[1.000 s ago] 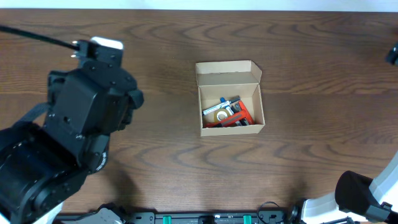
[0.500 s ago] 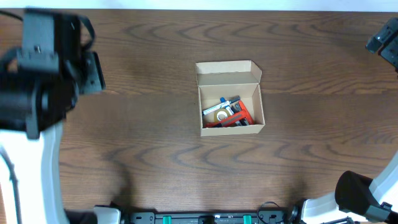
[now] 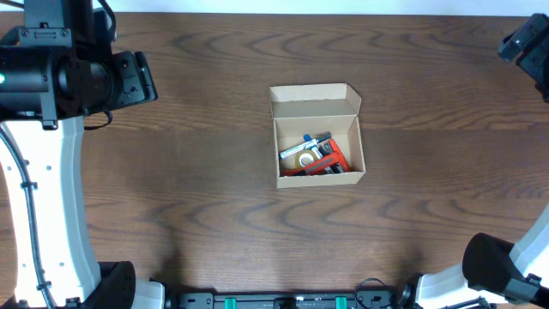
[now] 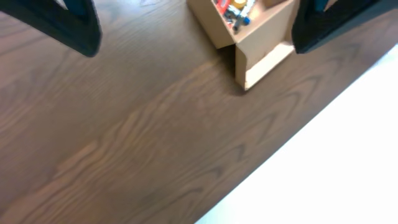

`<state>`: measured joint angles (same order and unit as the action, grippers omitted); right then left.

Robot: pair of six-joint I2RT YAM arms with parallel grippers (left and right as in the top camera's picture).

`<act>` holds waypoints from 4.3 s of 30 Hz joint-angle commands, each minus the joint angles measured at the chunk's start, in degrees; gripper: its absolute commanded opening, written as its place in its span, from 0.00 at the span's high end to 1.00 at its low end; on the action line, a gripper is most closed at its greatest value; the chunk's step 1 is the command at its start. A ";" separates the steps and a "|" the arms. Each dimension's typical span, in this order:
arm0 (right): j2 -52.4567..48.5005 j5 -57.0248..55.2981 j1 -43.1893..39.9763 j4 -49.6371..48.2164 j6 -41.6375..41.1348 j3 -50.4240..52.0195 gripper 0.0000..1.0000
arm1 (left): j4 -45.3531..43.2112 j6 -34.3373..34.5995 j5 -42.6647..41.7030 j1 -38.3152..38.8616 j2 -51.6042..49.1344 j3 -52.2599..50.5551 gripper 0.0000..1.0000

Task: Pack container
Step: 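Withdraw the left gripper up and back to the left side, then bring both grippers to the box's side flaps, then push the left and right side flaps inward with both grippers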

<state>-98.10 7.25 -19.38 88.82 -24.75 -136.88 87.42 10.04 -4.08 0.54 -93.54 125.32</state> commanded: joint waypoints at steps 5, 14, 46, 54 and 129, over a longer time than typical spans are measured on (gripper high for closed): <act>-2.82 3.34 1.97 2.19 1.66 1.05 0.01 | -0.70 -1.05 -2.38 -0.17 -1.42 -0.02 0.25; -9.51 9.14 10.08 0.17 12.46 13.66 0.01 | -0.33 0.44 -7.26 -0.11 -4.31 -0.52 0.25; -21.07 29.68 10.05 -14.71 10.73 31.98 0.01 | -10.01 1.11 -43.89 -1.51 -28.72 -5.33 0.32; -21.07 27.78 8.11 -17.33 9.07 37.38 0.01 | -9.88 0.24 -44.52 -3.21 -34.71 -5.33 0.32; -29.53 49.59 13.60 -49.24 -6.80 48.50 0.98 | -28.33 6.93 -57.51 2.34 -42.12 -16.41 0.94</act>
<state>-127.39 55.20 -6.94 39.59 -29.98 -88.42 59.05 15.77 -60.27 3.01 -135.35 108.97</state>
